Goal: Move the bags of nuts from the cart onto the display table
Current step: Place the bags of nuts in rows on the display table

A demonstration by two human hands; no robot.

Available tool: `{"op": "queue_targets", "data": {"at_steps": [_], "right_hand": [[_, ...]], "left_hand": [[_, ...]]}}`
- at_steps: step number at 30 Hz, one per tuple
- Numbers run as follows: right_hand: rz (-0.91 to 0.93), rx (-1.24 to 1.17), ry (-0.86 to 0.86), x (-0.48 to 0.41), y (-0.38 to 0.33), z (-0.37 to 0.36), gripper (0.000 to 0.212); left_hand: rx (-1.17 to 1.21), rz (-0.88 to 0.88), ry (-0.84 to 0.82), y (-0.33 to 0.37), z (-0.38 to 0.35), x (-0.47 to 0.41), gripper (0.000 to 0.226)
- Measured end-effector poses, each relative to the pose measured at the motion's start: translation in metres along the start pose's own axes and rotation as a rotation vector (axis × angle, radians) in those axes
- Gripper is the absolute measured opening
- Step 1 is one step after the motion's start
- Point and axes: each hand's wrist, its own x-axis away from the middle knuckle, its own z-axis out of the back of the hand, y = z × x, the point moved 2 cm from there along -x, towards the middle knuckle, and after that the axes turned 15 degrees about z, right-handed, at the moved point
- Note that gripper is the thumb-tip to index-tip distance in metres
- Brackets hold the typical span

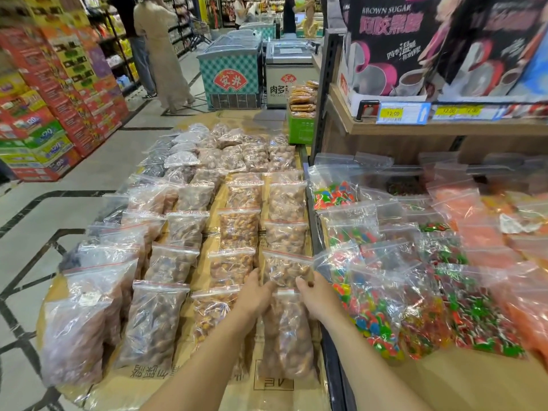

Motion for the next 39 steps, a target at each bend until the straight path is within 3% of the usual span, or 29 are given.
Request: {"op": "queue_targets", "data": {"at_steps": [3, 13, 16, 20, 22, 25, 26, 29, 31, 39], "right_hand": [[-0.014, -0.002, -0.007, -0.010, -0.005, -0.004, 0.045], [-0.032, 0.024, -0.015, -0.038, 0.001, -0.011, 0.069], [0.015, 0.025, -0.050, -0.045, -0.006, -0.010, 0.059], [0.016, 0.054, -0.067, -0.057, -0.001, -0.005, 0.078], [0.003, 0.076, -0.086, -0.053, -0.006, -0.002, 0.073], [0.003, 0.159, -0.116, -0.055, -0.015, 0.010, 0.048], [0.006, 0.188, -0.111, -0.060, -0.015, 0.014, 0.049], [0.012, 0.211, -0.066, -0.074, -0.022, 0.025, 0.062], [0.023, 0.193, -0.041, -0.086, -0.025, 0.028, 0.058], [-0.033, 0.129, -0.104, -0.132, -0.030, 0.015, 0.065]], "left_hand": [[0.036, -0.028, -0.043, 0.007, -0.001, -0.008, 0.064], [0.019, -0.033, -0.064, 0.000, -0.006, -0.038, 0.072], [0.029, -0.028, -0.064, -0.003, -0.006, -0.040, 0.072], [0.046, 0.007, -0.050, -0.002, -0.006, -0.039, 0.081], [0.045, 0.045, -0.053, 0.001, -0.007, -0.037, 0.074], [0.014, 0.033, -0.006, 0.011, -0.004, -0.043, 0.034], [0.015, 0.018, 0.019, 0.016, -0.002, -0.047, 0.032], [-0.014, -0.037, 0.081, 0.039, 0.006, -0.051, 0.059], [-0.026, -0.036, 0.086, 0.053, 0.009, -0.058, 0.072], [0.007, 0.077, 0.010, 0.083, 0.009, -0.107, 0.072]]}}
